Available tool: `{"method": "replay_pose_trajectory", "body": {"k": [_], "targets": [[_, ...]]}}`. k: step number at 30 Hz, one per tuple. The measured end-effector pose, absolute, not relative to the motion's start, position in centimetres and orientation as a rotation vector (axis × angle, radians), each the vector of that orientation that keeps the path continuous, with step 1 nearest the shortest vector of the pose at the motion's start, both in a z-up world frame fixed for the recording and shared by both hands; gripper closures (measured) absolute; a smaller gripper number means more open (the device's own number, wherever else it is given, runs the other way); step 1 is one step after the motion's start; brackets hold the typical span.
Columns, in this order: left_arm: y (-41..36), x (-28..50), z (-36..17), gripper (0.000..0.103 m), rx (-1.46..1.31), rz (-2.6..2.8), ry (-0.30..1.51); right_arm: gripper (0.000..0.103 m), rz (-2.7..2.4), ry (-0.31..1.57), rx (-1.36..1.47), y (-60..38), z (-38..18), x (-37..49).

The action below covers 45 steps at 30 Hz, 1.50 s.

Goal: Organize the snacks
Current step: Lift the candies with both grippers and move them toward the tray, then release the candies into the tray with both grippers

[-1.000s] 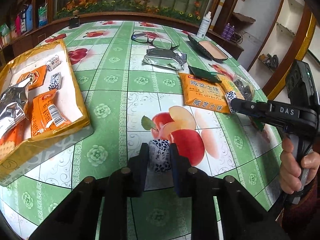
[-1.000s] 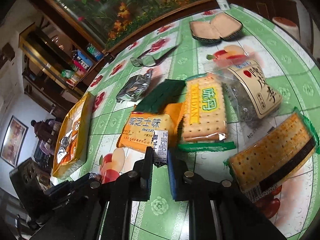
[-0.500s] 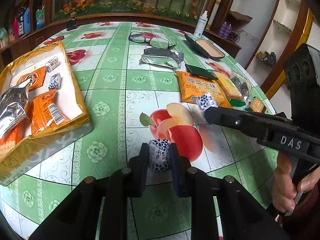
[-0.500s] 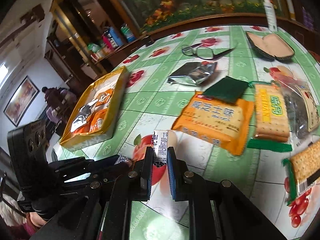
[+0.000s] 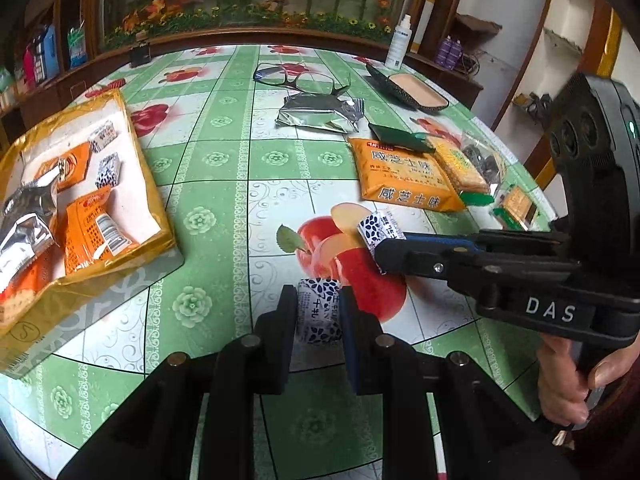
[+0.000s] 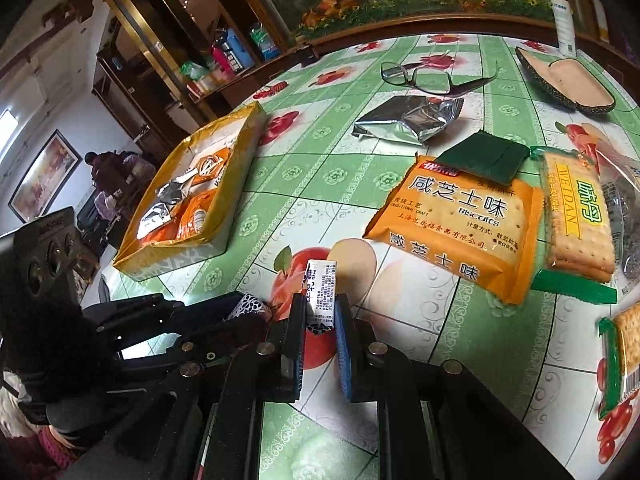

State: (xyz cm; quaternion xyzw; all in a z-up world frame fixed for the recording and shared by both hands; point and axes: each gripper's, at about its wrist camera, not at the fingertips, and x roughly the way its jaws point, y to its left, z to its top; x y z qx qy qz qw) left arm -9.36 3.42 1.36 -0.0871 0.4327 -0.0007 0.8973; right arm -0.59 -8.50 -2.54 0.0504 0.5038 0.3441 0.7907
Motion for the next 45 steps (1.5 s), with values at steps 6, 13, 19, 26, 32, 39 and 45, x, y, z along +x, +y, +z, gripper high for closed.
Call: {"method": "replay_pose_trajectory", "body": {"k": [6,13,19,26,32,39,45], "targets": [[2.3,-9.3,1.3,0.082,-0.092,0.032,0.910,0.088,0.735,1.093,0.108,-8.5,-2.7,-0.5],[1.8,-9.4,1.3,0.081,-0.040,0.056,0.907,0.088,0.735,1.097,0.105,-8.5,-2.7,-0.6],[1.8,-9.7,1.4,0.084,-0.036,0.089,0.897,0.088,0.734,1.075,0.102,-8.5,-2.4,-0.7],[1.8,-10.1,1.6,0.084,-0.025,0.116,0.876,0.088,0.727,1.067,0.112,-8.8,-2.3,-0.7],[1.7,-10.3,1.8,0.084,-0.017,0.132,0.859,0.088,0.716,1.065,0.123,-9.1,-2.2,-0.6],[1.7,-10.4,1.9,0.084,-0.019,0.135,0.850,0.088,0.696,1.065,0.146,-9.7,-2.2,-0.5],[2.0,-11.2,2.6,0.084,-0.047,0.121,0.798,0.088,0.680,1.061,0.155,-10.0,-2.1,-0.4]]}}
